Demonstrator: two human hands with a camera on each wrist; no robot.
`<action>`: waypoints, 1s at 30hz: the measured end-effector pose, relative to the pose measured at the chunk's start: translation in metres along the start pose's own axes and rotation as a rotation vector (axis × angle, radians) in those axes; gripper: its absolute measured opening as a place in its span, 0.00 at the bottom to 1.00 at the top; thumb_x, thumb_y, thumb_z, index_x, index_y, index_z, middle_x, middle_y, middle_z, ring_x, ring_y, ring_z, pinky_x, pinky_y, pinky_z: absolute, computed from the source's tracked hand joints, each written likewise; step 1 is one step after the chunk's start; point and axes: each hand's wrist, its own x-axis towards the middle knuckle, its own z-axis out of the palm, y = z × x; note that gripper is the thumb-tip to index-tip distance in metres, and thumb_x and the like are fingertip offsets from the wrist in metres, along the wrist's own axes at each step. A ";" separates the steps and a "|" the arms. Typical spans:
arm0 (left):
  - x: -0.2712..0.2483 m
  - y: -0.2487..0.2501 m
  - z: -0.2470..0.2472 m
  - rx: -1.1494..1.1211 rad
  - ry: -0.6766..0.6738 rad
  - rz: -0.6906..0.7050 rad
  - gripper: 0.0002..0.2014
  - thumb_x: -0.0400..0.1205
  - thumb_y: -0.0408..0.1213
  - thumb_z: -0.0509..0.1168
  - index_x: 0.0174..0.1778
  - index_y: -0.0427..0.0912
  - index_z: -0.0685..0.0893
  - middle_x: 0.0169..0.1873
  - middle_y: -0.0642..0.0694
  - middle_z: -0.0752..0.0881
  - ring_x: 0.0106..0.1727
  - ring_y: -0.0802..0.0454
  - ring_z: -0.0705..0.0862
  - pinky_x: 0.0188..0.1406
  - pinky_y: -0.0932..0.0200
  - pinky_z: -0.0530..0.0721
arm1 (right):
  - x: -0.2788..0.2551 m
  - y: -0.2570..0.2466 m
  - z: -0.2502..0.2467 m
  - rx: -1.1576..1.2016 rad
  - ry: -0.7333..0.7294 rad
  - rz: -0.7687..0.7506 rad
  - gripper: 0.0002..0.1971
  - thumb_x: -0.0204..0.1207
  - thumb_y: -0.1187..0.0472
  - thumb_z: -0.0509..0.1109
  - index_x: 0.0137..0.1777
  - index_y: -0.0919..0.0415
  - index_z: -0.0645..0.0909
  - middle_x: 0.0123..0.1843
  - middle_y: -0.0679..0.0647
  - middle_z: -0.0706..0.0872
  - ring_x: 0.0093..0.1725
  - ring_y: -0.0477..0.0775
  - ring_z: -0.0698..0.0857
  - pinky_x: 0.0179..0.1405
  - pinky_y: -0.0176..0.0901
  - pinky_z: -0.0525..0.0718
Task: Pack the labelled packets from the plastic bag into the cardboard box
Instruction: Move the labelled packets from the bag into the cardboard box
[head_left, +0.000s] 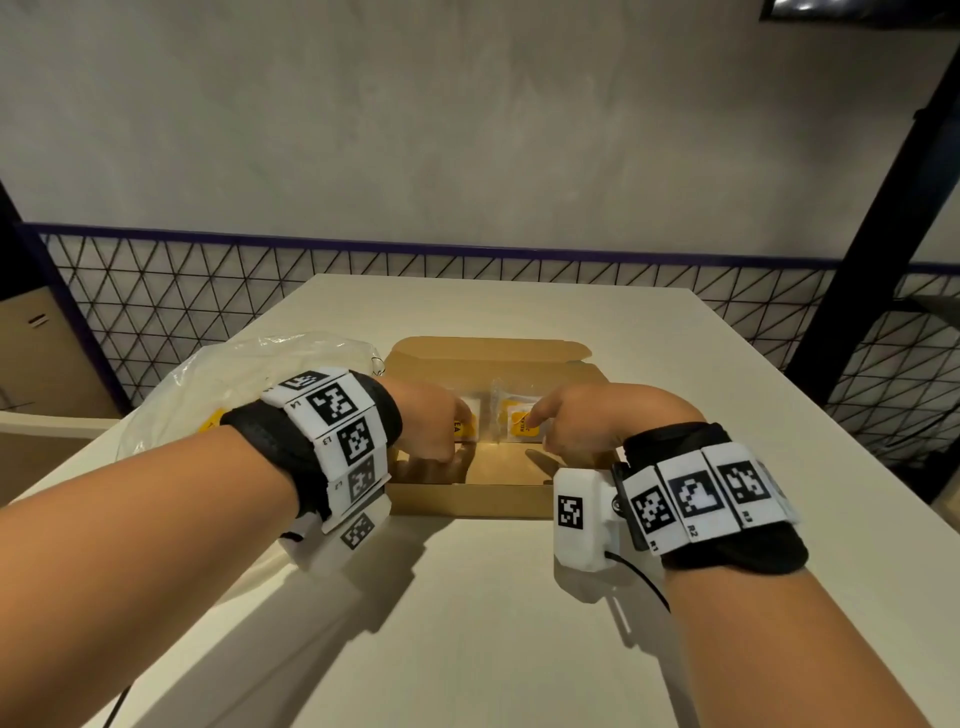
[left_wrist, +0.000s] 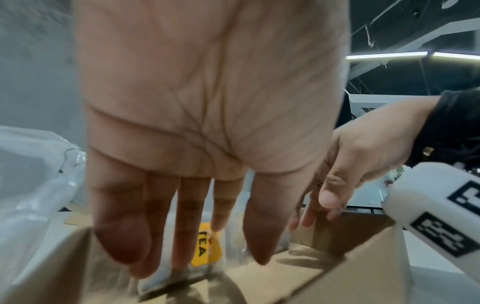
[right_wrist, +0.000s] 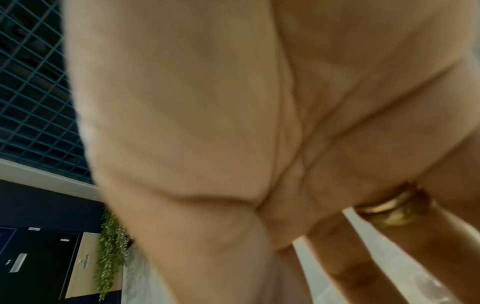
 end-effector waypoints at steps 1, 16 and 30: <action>0.000 -0.002 -0.001 -0.041 0.009 -0.011 0.29 0.81 0.38 0.63 0.79 0.53 0.64 0.67 0.50 0.79 0.64 0.49 0.79 0.65 0.56 0.78 | 0.000 0.001 0.000 0.015 0.005 0.001 0.23 0.81 0.66 0.59 0.75 0.50 0.70 0.75 0.53 0.72 0.71 0.56 0.73 0.63 0.44 0.73; -0.039 -0.086 -0.008 -0.188 0.271 -0.438 0.16 0.76 0.38 0.69 0.59 0.39 0.84 0.53 0.43 0.85 0.53 0.45 0.82 0.48 0.56 0.81 | -0.013 -0.003 -0.013 0.119 0.142 -0.101 0.21 0.81 0.62 0.61 0.73 0.50 0.72 0.72 0.53 0.75 0.68 0.55 0.75 0.63 0.46 0.74; -0.005 -0.101 0.005 -0.094 0.390 -0.494 0.09 0.80 0.33 0.60 0.45 0.35 0.85 0.41 0.42 0.84 0.44 0.44 0.81 0.48 0.55 0.82 | -0.018 0.005 -0.021 0.253 0.243 -0.152 0.18 0.80 0.63 0.63 0.69 0.50 0.75 0.66 0.52 0.80 0.63 0.53 0.78 0.57 0.43 0.75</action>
